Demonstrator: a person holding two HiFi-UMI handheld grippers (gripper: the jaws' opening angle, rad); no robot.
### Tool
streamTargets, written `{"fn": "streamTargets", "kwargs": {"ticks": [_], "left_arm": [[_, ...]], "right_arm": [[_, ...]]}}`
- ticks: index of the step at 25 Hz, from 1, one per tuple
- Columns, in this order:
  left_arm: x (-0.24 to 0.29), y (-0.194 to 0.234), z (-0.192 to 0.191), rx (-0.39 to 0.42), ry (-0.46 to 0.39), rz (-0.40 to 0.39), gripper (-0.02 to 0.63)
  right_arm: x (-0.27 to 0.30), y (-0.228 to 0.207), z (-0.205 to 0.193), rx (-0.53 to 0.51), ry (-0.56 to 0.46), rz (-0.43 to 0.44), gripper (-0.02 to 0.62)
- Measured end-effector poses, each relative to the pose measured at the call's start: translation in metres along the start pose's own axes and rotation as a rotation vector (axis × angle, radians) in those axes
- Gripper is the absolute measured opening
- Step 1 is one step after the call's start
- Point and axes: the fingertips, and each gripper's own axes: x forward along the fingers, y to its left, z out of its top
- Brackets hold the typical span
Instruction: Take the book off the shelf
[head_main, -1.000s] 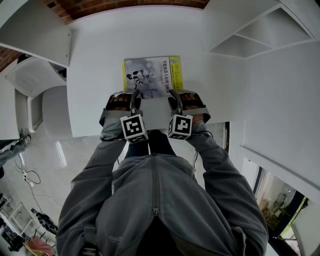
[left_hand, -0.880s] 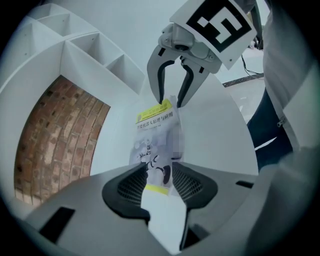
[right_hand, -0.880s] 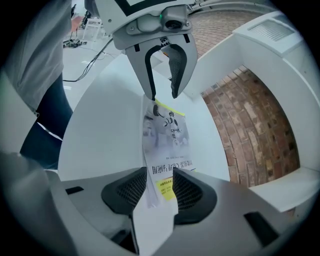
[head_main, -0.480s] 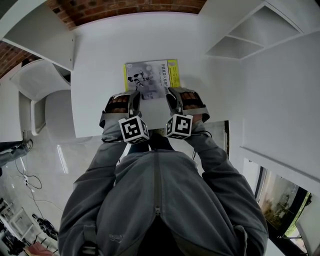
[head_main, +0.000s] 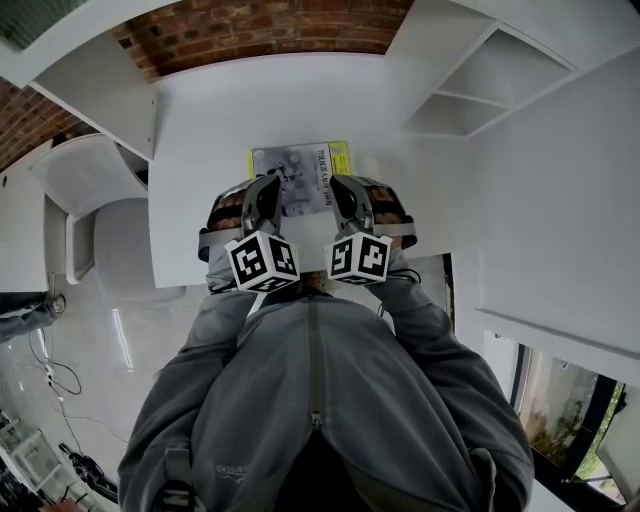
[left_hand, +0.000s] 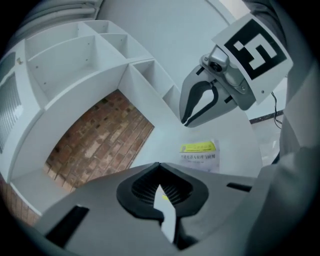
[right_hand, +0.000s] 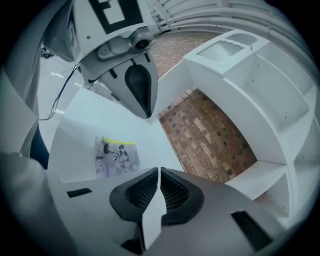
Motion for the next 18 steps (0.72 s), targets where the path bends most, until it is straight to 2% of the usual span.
{"fn": "streamTargets", "kwargs": {"ticks": [6,10,14,18], "left_arm": [[-0.027,0.034,0.029,-0.122,-0.105,0.104,0.006],[-0.045,0.058,0.050,-0.281,-0.222,0.148,0.006],[-0.062,0.077,0.066,-0.353,-0.309,0.193,0.006],[-0.075,0.090,0.076,-0.533,-0.407,0.179,0.006]], "right_arm": [[-0.029,-0.054,0.029,0.199,-0.137,-0.114,0.028],[-0.052,-0.092,0.044,0.379,-0.229,-0.199,0.028],[-0.071,-0.122,0.059,0.529,-0.335,-0.254,0.028],[-0.087,-0.140,0.067,0.667,-0.417,-0.274,0.028]]}}
